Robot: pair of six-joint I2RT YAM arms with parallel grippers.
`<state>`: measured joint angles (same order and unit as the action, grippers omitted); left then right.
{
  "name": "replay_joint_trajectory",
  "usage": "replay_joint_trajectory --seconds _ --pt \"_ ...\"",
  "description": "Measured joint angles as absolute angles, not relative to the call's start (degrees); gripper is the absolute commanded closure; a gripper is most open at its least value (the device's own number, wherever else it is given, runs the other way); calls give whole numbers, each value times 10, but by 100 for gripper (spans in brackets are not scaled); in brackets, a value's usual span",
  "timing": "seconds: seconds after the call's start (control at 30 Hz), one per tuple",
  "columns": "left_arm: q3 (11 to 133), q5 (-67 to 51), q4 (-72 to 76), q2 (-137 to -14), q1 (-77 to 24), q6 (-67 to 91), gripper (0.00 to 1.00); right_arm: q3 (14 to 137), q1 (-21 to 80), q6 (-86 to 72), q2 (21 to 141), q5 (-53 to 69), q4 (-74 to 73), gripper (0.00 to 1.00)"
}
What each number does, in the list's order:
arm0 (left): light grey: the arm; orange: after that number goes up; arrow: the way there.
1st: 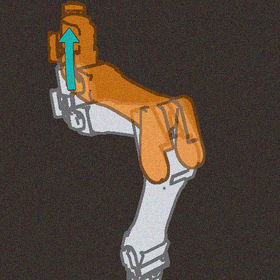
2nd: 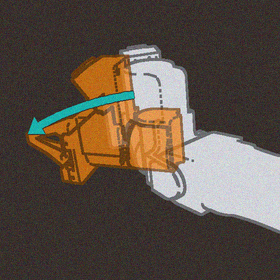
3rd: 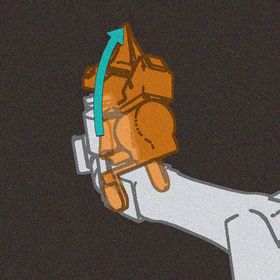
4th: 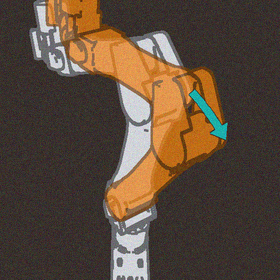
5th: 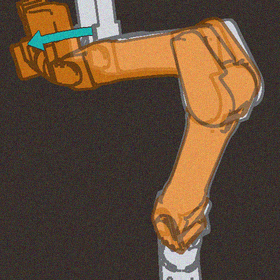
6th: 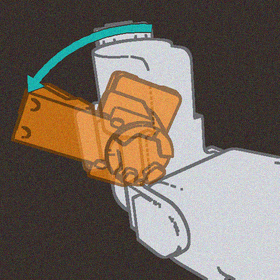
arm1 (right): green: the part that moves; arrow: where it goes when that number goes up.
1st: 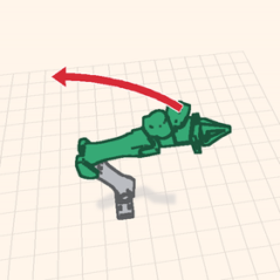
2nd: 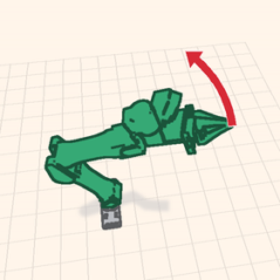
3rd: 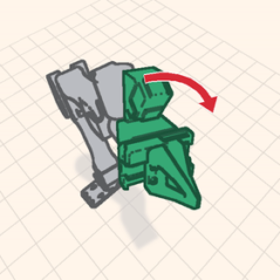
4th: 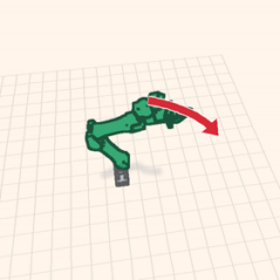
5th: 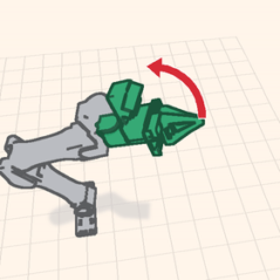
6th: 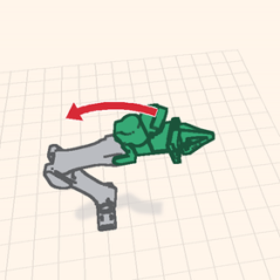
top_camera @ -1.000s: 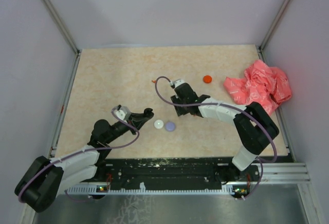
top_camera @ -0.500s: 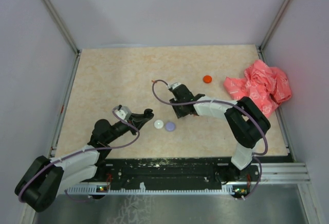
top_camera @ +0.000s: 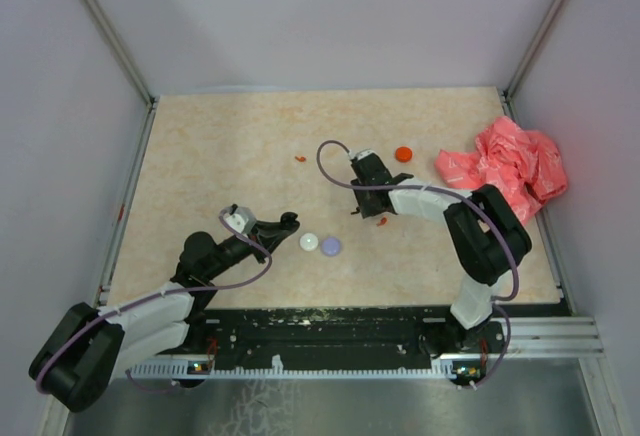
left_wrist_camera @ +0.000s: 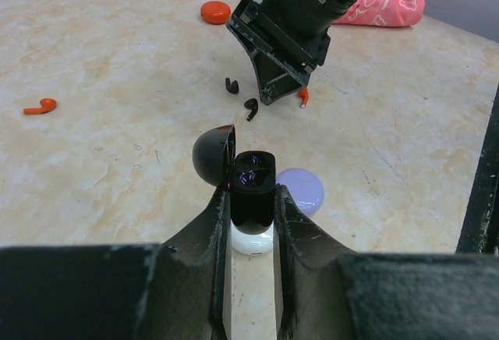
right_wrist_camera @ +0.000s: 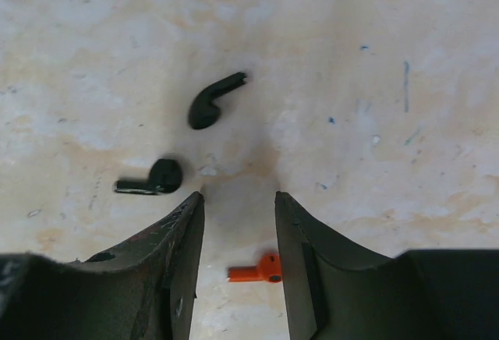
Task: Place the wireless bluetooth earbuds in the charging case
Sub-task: Adjust the earbud at the center of the board.
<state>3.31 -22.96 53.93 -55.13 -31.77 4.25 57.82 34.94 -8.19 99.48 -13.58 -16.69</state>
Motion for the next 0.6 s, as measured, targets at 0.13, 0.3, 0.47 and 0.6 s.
replay_joint_trajectory --seconds 0.13,0.3,0.47,0.6 --pt "33 -230 540 -552 -318 43 100 578 322 -98 994 -138 -167 60" --pt "33 -230 540 -552 -318 43 100 577 318 -112 975 -108 -165 61" --pt "33 -232 540 -553 -318 44 100 578 318 -130 946 -67 -144 66" --pt "33 -232 540 -553 -318 45 100 578 318 -151 948 -49 -136 68"
